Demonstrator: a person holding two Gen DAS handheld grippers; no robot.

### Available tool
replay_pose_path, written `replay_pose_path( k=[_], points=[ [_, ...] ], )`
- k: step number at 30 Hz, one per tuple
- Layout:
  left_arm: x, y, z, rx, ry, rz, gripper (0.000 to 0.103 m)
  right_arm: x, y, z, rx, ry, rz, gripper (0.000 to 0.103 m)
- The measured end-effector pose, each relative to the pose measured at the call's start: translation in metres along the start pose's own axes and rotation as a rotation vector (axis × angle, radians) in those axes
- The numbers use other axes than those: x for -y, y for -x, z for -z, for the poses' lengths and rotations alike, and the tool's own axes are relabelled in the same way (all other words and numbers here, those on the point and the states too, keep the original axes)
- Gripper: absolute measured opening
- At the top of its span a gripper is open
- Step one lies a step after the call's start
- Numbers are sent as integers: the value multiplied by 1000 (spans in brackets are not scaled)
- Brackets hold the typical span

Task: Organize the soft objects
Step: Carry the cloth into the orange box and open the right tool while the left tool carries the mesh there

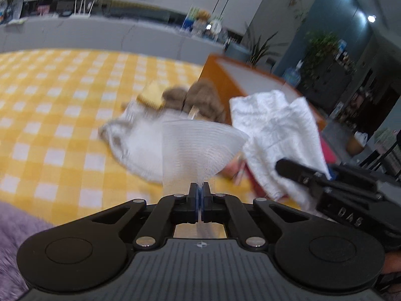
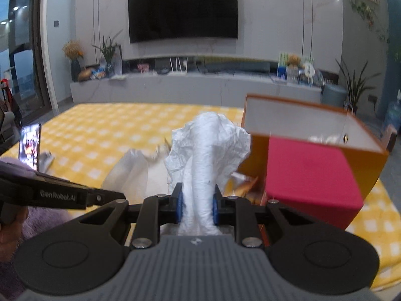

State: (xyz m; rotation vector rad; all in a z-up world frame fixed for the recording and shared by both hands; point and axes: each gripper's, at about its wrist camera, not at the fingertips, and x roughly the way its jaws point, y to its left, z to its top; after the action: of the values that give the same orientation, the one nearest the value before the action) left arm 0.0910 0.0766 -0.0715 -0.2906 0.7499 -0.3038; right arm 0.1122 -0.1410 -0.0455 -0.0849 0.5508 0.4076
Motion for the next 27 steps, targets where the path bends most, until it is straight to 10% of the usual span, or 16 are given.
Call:
replay_pose_path(
  k=[27],
  points=[
    [122, -56, -146, 203, -197, 221, 1, 116, 3, -107, 111, 69, 144, 21]
  ],
)
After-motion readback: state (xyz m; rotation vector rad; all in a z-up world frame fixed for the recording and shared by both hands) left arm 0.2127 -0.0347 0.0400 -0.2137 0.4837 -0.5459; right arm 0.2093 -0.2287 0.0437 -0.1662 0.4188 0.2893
